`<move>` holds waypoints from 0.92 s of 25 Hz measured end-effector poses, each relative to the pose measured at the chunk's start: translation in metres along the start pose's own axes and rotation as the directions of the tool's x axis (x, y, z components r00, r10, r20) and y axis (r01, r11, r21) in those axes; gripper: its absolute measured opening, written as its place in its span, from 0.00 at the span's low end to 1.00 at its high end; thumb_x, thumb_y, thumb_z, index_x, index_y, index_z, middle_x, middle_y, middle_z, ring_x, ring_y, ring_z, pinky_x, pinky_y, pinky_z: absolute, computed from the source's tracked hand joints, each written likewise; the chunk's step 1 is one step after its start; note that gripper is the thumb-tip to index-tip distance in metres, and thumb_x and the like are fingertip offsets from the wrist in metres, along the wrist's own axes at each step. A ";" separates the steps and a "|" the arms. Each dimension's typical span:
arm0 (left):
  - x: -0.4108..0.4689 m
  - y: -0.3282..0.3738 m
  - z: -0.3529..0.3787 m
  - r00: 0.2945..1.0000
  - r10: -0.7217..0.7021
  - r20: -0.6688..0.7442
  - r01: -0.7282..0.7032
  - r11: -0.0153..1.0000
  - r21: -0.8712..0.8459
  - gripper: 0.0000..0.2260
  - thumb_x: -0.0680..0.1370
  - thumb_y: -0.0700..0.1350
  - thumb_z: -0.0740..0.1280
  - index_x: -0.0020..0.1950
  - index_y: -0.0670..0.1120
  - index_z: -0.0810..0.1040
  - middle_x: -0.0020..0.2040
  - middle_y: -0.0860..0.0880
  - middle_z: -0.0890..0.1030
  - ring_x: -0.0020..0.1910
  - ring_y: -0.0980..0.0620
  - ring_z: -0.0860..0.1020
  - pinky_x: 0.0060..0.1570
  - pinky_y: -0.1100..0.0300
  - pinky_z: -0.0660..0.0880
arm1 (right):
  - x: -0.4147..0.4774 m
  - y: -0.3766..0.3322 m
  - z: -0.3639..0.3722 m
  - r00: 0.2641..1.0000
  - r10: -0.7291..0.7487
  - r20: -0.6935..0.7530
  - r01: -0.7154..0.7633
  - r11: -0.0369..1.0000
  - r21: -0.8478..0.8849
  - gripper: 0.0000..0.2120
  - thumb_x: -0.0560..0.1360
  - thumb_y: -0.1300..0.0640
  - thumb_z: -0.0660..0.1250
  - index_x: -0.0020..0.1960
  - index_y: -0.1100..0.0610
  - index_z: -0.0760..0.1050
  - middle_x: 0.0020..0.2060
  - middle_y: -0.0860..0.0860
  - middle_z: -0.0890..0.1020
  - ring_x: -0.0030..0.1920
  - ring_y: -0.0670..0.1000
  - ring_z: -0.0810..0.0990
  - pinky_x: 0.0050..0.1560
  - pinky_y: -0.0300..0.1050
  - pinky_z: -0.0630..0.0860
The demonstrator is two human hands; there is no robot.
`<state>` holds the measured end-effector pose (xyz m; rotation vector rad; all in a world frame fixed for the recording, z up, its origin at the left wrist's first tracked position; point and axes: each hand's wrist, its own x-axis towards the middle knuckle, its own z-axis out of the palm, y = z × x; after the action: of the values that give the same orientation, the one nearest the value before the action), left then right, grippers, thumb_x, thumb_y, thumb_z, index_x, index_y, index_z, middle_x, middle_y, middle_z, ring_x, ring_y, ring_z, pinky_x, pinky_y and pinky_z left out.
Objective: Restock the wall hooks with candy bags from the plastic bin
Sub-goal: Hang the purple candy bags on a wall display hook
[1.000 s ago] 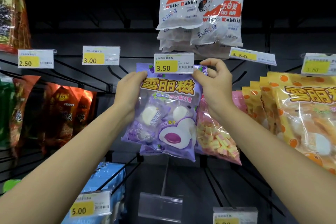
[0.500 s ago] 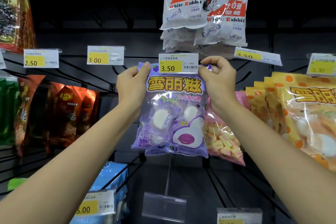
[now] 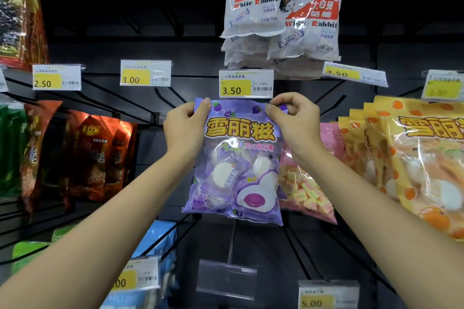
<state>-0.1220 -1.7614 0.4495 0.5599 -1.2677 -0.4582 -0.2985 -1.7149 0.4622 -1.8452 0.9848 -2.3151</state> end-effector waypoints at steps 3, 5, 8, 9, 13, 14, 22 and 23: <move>-0.005 -0.005 -0.005 0.997 0.071 -0.040 -0.070 0.997 0.036 0.25 0.80 0.53 0.65 0.42 0.28 0.73 0.37 0.30 0.78 0.36 0.47 0.72 0.37 0.50 0.71 | -0.007 0.003 -0.003 0.998 -0.057 0.009 0.057 0.998 -0.014 0.07 0.73 0.62 0.71 0.41 0.51 0.77 0.27 0.51 0.73 0.30 0.49 0.68 0.33 0.41 0.69; -0.006 -0.003 -0.008 0.995 0.091 -0.039 -0.091 0.996 -0.004 0.26 0.79 0.53 0.64 0.43 0.28 0.73 0.42 0.27 0.79 0.36 0.46 0.73 0.38 0.49 0.73 | -0.008 -0.001 -0.005 0.996 -0.084 0.021 0.083 0.996 0.021 0.06 0.73 0.61 0.72 0.42 0.52 0.77 0.25 0.43 0.75 0.28 0.44 0.70 0.32 0.38 0.71; -0.002 0.002 -0.009 0.992 0.127 -0.022 -0.128 0.991 -0.045 0.26 0.80 0.54 0.64 0.43 0.28 0.73 0.43 0.25 0.79 0.37 0.46 0.73 0.38 0.49 0.72 | -0.004 -0.009 -0.004 0.998 -0.065 0.027 0.061 0.989 0.136 0.07 0.71 0.64 0.73 0.42 0.53 0.78 0.34 0.47 0.84 0.38 0.47 0.82 0.45 0.47 0.80; -0.002 0.004 -0.008 0.990 0.142 -0.014 -0.143 0.989 -0.046 0.26 0.80 0.54 0.64 0.44 0.27 0.74 0.43 0.25 0.79 0.37 0.46 0.73 0.37 0.46 0.73 | -0.002 -0.010 -0.004 0.998 -0.055 0.026 0.049 0.984 0.171 0.08 0.70 0.65 0.73 0.42 0.54 0.78 0.33 0.47 0.84 0.38 0.47 0.82 0.45 0.47 0.81; 0.004 0.012 -0.010 0.986 0.159 0.056 -0.156 0.986 -0.063 0.20 0.78 0.52 0.69 0.44 0.34 0.81 0.45 0.28 0.83 0.39 0.46 0.77 0.47 0.38 0.78 | 0.007 -0.015 -0.004 0.999 -0.024 0.025 0.017 0.968 0.251 0.08 0.72 0.67 0.71 0.41 0.55 0.77 0.30 0.45 0.85 0.36 0.45 0.83 0.42 0.43 0.81; 0.006 0.013 -0.011 0.985 0.158 0.074 -0.153 0.986 -0.071 0.15 0.77 0.51 0.70 0.42 0.39 0.83 0.45 0.32 0.84 0.40 0.46 0.79 0.49 0.39 0.78 | 0.009 -0.016 -0.004 1.000 -0.020 0.024 0.013 0.965 0.261 0.08 0.72 0.67 0.71 0.41 0.55 0.77 0.30 0.45 0.85 0.36 0.46 0.83 0.41 0.42 0.81; 0.018 0.016 -0.005 0.996 0.073 0.051 -0.066 0.989 -0.132 0.08 0.75 0.45 0.73 0.36 0.47 0.83 0.32 0.49 0.85 0.32 0.53 0.81 0.35 0.60 0.78 | 0.017 -0.015 0.006 0.998 0.067 -0.003 -0.064 0.964 0.258 0.10 0.70 0.69 0.72 0.38 0.57 0.77 0.27 0.46 0.83 0.31 0.47 0.83 0.34 0.41 0.81; 0.017 0.014 -0.005 0.996 0.069 0.054 -0.062 0.990 -0.124 0.09 0.75 0.45 0.73 0.35 0.48 0.83 0.31 0.51 0.85 0.32 0.53 0.81 0.35 0.60 0.79 | 0.016 -0.014 0.007 0.997 0.077 0.001 -0.075 0.964 0.257 0.10 0.69 0.70 0.72 0.37 0.57 0.76 0.26 0.46 0.83 0.30 0.46 0.83 0.32 0.39 0.80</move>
<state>-0.1129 -1.7602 0.4707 0.4025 -1.3000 -0.4963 -0.2923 -1.7129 0.4841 -1.6682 0.7021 -2.2819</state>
